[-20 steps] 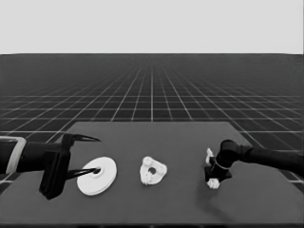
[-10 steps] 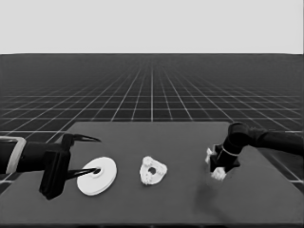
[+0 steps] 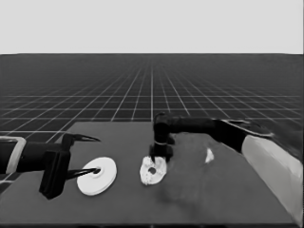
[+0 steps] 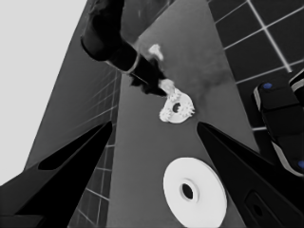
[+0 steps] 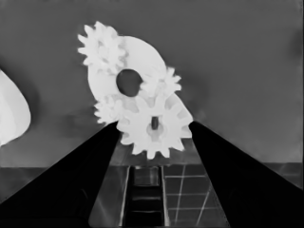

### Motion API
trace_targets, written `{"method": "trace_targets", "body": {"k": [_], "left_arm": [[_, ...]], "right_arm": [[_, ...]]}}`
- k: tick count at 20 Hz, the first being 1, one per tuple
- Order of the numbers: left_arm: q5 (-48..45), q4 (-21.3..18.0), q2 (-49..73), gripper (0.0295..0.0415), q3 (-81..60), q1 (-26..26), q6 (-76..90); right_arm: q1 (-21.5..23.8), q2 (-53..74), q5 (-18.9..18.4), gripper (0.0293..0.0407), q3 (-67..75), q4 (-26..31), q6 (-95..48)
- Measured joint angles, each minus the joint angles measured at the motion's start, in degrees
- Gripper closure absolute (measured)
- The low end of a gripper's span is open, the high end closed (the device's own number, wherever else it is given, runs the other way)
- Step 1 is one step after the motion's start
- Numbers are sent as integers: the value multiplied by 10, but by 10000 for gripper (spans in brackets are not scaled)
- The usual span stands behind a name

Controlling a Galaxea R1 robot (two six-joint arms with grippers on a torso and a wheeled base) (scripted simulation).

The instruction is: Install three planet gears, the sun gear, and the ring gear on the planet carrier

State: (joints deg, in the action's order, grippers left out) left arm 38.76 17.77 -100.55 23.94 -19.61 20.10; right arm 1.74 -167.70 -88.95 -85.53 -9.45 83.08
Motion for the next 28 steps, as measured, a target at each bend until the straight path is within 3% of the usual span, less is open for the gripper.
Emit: {"method": "trace_targets", "body": {"k": [6, 8, 11, 28], "left_arm": [[0, 0, 0, 326, 0, 0, 0], [0, 0, 0, 326, 0, 0, 0], [0, 0, 0, 326, 0, 0, 0], [0, 0, 0, 326, 0, 0, 0]], "right_arm": [[0, -78, 8, 390, -119, 3, -48], [-46, -86, 21, 390, -145, -41, -64], [-66, -91, 28, 390, -162, -59, -73], [-74, -92, 30, 390, -166, -63, -12]]}}
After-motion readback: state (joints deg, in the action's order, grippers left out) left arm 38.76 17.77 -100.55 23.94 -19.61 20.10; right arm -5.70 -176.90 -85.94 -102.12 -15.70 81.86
